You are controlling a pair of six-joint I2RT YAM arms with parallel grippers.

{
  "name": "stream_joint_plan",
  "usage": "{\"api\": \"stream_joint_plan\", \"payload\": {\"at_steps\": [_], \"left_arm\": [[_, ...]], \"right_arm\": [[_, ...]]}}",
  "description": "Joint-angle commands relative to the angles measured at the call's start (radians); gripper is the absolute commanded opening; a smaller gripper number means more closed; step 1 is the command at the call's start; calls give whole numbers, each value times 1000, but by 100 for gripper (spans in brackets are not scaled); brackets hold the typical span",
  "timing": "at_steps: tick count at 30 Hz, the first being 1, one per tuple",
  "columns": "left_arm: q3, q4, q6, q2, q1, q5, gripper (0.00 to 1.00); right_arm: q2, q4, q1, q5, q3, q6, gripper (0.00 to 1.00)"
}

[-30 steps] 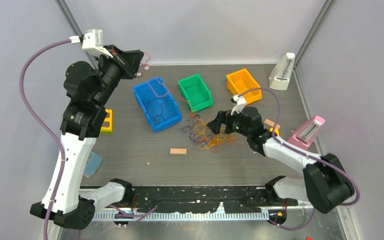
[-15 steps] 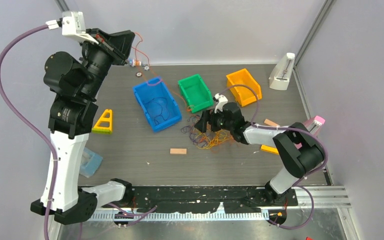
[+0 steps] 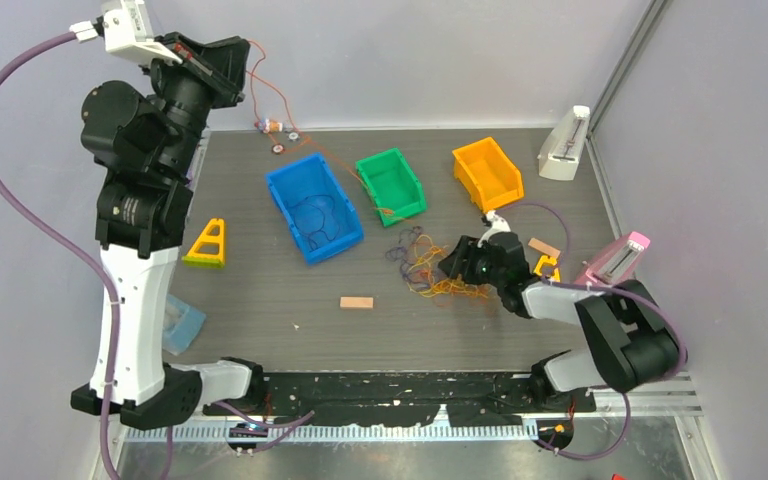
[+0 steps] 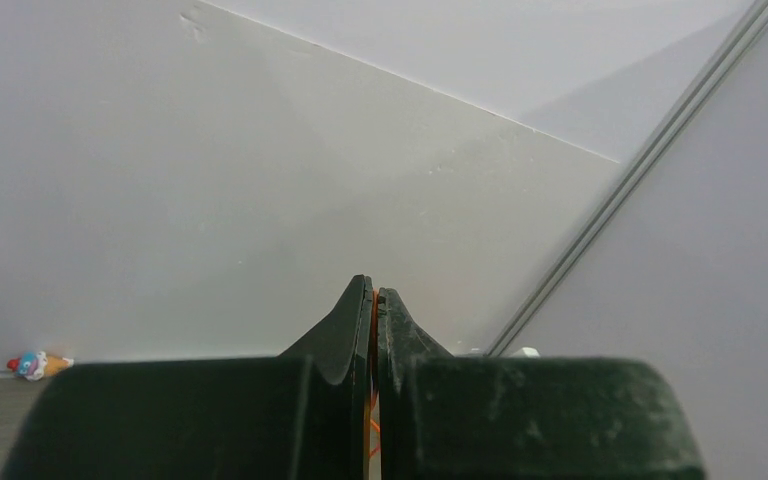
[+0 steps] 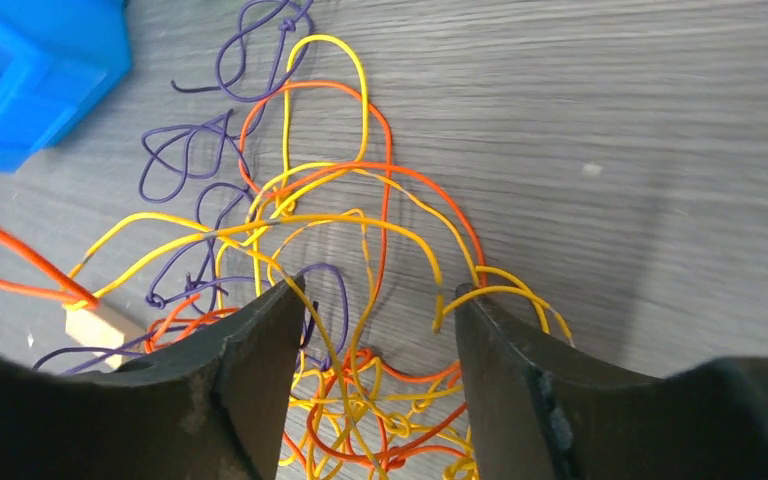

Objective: Untangle the cables
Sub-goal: Untie the cable.

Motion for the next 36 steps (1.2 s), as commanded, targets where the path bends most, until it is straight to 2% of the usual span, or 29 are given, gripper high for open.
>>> {"api": "stream_joint_plan", "payload": {"at_steps": [1, 3, 4, 6, 7, 9, 12, 21, 23, 26, 29, 33, 34, 35, 36], "left_arm": [[-11, 63, -52, 28, 5, 38, 0], [-7, 67, -67, 50, 5, 67, 0], [-3, 65, -72, 58, 5, 69, 0], [4, 60, -62, 66, 5, 42, 0], [6, 51, -51, 65, 6, 17, 0], [13, 28, -29, 57, 10, -81, 0], [1, -3, -22, 36, 28, -173, 0], [-122, -29, -37, -41, 73, -338, 0], [-167, 22, -45, -56, 82, -283, 0], [-225, 140, -80, -56, 82, -86, 0], [-186, 158, -102, -6, 78, 83, 0], [-157, 158, -103, 19, 72, 112, 0], [-154, 167, -102, 19, 71, 111, 0], [-151, 178, -103, 18, 71, 110, 0], [-143, 187, -103, 21, 71, 112, 0]], "right_arm": [[-160, -147, -20, 195, -15, 30, 59], [-227, -226, -21, 314, -6, 41, 45], [-261, -289, -22, 399, 1, 51, 30], [-301, -380, -24, 520, 19, 90, 12], [-311, -411, -25, 589, 29, 123, 7], [-335, -492, -32, 672, 40, 177, 5], [-359, -583, -57, 727, 33, 254, 5], [-407, -657, -152, 758, -4, 373, 5], [-406, -634, -161, 725, -12, 356, 5], [-394, -541, -163, 604, -18, 239, 5], [-373, -450, -163, 472, -3, 131, 7], [-370, -387, -163, 360, 3, 67, 15], [-372, -379, -163, 343, -1, 64, 20], [-375, -362, -163, 335, -2, 59, 26], [-376, -355, -163, 318, -3, 54, 47]]}}
